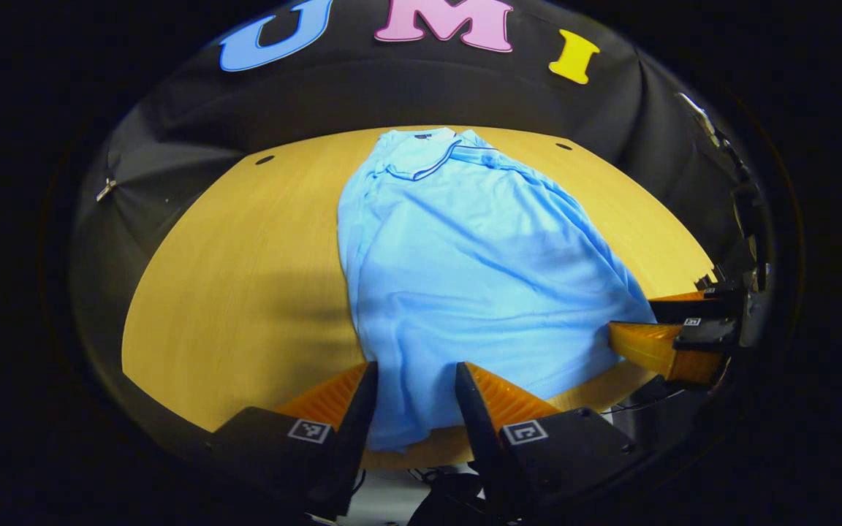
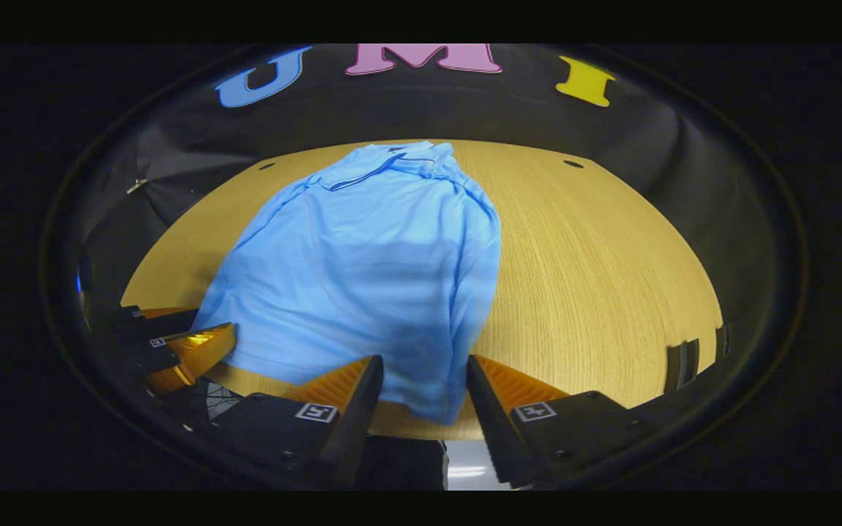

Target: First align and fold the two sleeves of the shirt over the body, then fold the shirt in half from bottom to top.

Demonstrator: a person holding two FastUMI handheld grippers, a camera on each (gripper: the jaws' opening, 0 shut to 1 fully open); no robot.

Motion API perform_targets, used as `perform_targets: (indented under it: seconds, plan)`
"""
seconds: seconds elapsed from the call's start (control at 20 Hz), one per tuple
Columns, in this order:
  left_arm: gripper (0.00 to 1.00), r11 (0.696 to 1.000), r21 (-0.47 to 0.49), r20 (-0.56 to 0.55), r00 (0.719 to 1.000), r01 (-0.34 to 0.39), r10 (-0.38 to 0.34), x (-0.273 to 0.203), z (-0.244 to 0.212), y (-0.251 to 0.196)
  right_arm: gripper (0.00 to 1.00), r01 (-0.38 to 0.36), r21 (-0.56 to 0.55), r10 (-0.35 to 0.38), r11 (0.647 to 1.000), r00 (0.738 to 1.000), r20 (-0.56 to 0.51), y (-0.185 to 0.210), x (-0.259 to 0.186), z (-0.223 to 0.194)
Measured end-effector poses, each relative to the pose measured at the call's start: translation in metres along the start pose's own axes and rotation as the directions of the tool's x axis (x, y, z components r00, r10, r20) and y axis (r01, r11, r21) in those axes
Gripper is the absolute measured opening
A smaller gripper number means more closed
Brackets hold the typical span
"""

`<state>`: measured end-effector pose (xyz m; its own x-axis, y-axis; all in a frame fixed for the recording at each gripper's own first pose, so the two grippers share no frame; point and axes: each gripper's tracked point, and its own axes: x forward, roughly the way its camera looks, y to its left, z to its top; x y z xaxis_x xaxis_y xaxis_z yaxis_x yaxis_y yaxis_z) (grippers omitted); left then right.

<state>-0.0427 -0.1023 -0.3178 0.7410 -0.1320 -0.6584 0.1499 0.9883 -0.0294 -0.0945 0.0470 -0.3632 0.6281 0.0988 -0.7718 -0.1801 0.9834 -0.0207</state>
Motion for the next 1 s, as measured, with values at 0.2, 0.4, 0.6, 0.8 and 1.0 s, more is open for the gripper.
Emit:
perform_targets:
  seconds: [0.2, 0.4, 0.6, 0.8, 1.0]
  plan:
    - [0.37, 0.999, -0.034, -0.005, 1.0, 0.021, -0.021, 0.002, 0.004, -0.008, 0.22, -0.035, 0.034, 0.035, 0.999, 0.999, -0.013, -0.004, 0.002, 0.005]
    - [0.12, 0.996, -0.078, -0.012, 0.999, 0.048, -0.049, 0.005, 0.01, -0.014, 0.13, -0.079, 0.058, 0.081, 0.995, 0.996, -0.032, -0.003, 0.003, 0.005]
    - [0.07, 0.99, -0.113, -0.044, 0.996, 0.079, -0.084, 0.002, 0.013, -0.015, 0.06, -0.127, 0.049, 0.128, 0.991, 0.992, -0.023, -0.003, 0.0, 0.009]
    - [0.06, 0.987, -0.136, -0.033, 0.995, 0.086, -0.092, -0.008, 0.031, -0.02, 0.06, -0.166, 0.025, 0.166, 0.986, 0.986, -0.021, -0.006, -0.008, 0.017]
    - [0.06, 0.983, -0.141, -0.004, 0.993, 0.116, -0.118, -0.015, 0.062, -0.029, 0.06, -0.17, 0.009, 0.17, 0.985, 0.985, 0.032, -0.01, -0.008, 0.053]
